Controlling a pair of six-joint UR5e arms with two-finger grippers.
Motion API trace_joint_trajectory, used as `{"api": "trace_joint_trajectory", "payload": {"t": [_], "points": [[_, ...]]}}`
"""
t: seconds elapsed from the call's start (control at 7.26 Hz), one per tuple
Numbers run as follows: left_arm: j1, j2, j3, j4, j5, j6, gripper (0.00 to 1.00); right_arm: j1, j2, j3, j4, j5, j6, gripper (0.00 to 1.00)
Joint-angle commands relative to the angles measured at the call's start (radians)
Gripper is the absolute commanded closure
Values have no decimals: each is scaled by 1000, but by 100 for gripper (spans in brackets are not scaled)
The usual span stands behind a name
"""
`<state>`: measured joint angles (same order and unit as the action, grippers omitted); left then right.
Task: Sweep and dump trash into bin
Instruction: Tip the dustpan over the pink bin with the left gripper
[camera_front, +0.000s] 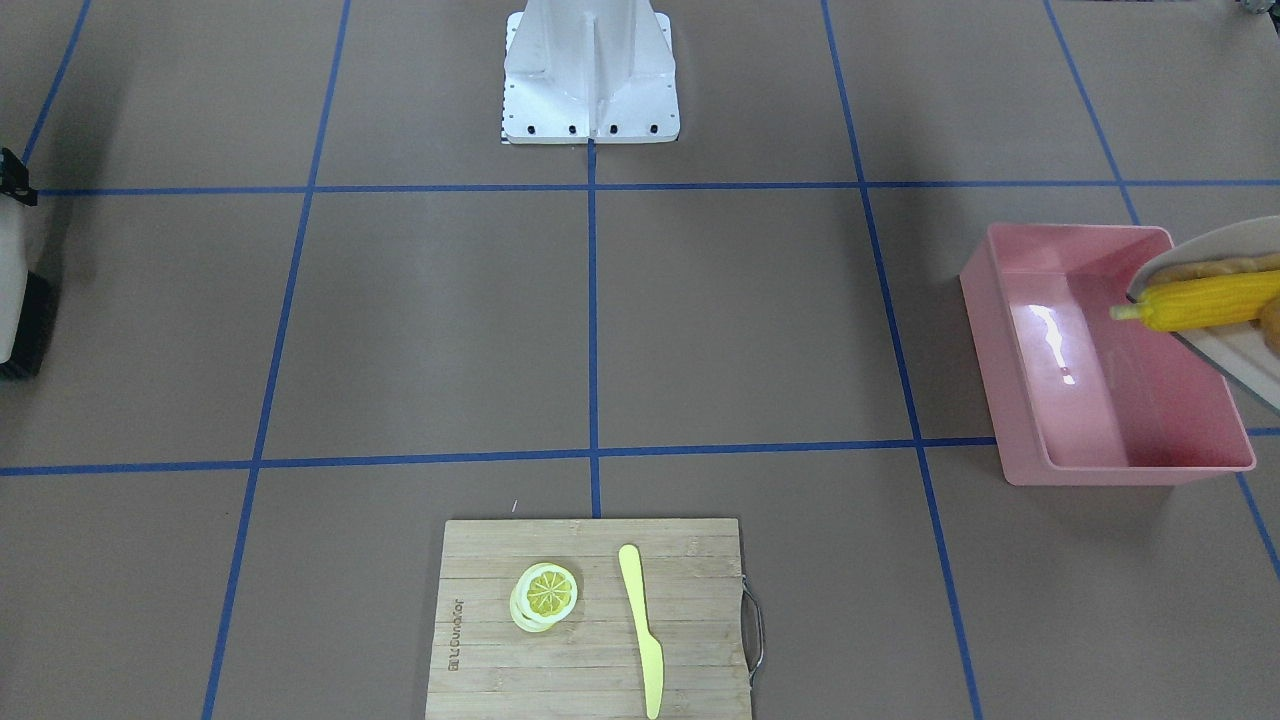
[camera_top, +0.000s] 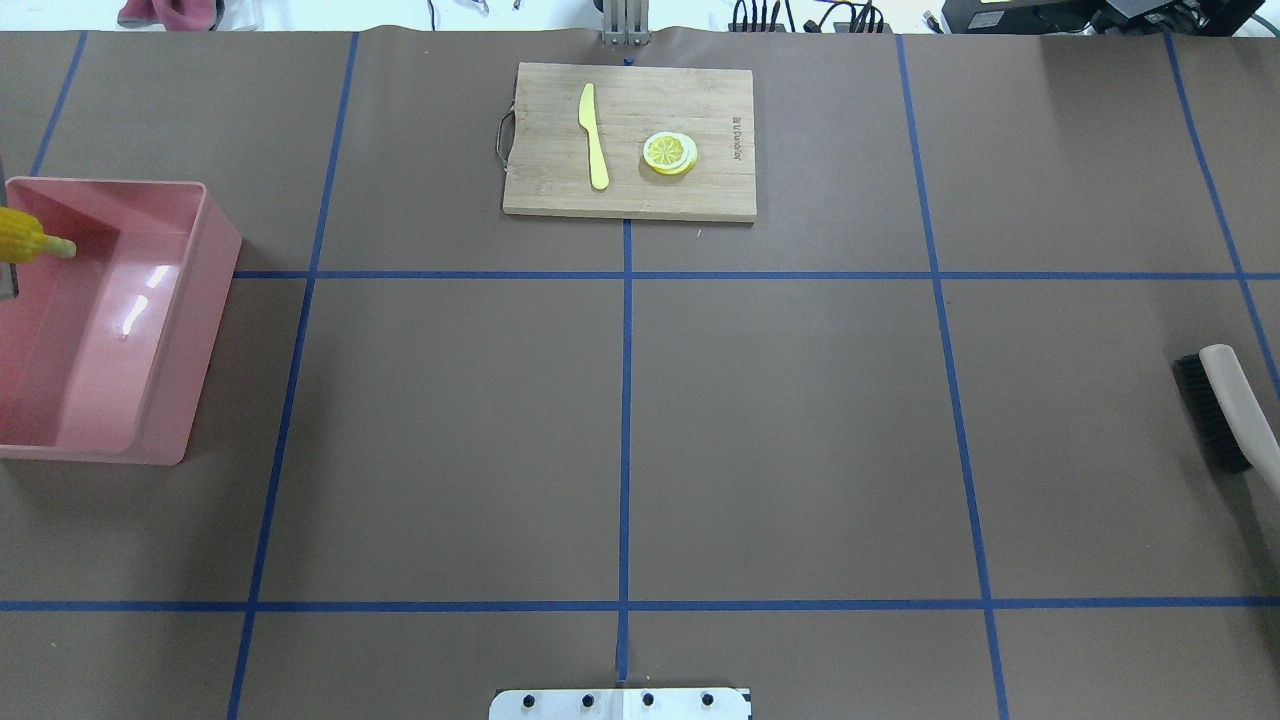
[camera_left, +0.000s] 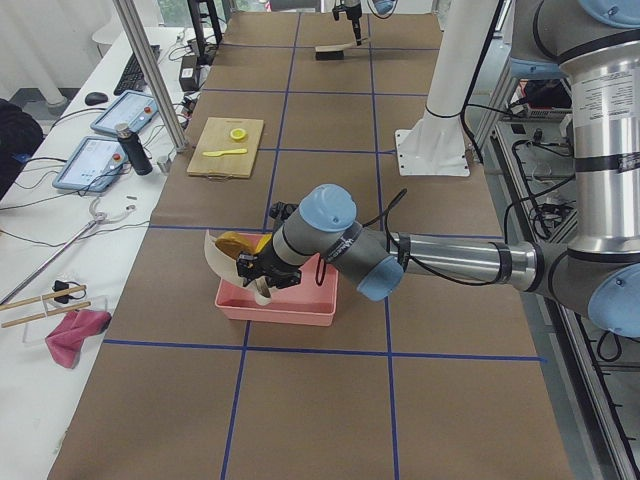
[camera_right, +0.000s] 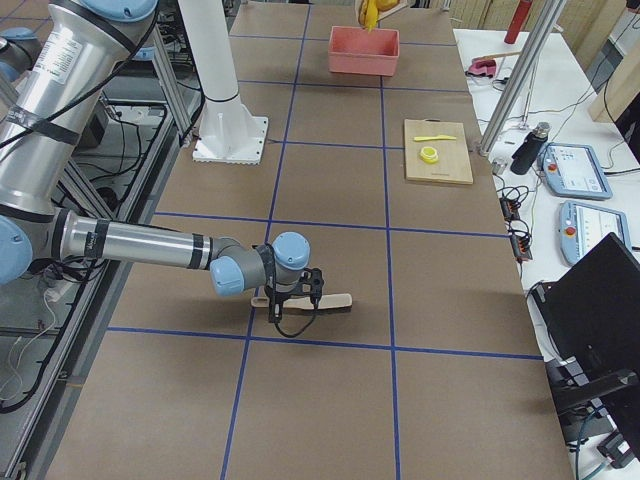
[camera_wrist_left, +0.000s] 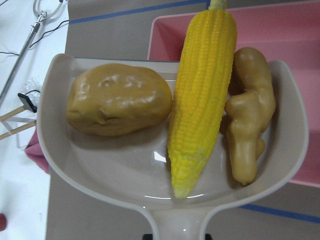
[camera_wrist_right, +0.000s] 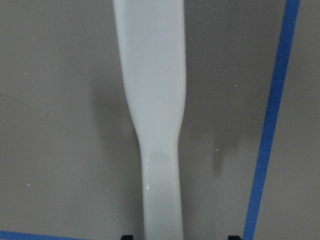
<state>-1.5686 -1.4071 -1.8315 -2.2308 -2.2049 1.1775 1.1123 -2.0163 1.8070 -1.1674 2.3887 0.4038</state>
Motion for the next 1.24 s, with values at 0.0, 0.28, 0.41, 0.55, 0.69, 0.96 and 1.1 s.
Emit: {"api": "trace_joint_trajectory", "payload": {"t": [0.0, 0.28, 0.41, 0.55, 0.69, 0.96, 1.1], "points": [[63, -13, -41, -12, 89, 123, 100, 93, 5, 0, -8, 44, -37, 0], [93, -18, -58, -9, 109, 125, 100, 217, 11, 11, -79, 9, -161, 0], [93, -24, -55, -1, 97, 122, 100, 263, 37, 23, -184, -26, -198, 0], [94, -27, -57, 13, 47, 111, 100, 376, 48, 40, -252, -26, -232, 0], [93, -33, -55, 46, -11, 91, 100, 395, 45, 51, -306, -31, -329, 0], [93, -42, -55, 63, -210, -106, 100, 425, 48, 133, -447, -130, -408, 0], [93, -42, -57, 63, -258, -123, 100, 429, 50, 159, -477, -158, -408, 0]]}}
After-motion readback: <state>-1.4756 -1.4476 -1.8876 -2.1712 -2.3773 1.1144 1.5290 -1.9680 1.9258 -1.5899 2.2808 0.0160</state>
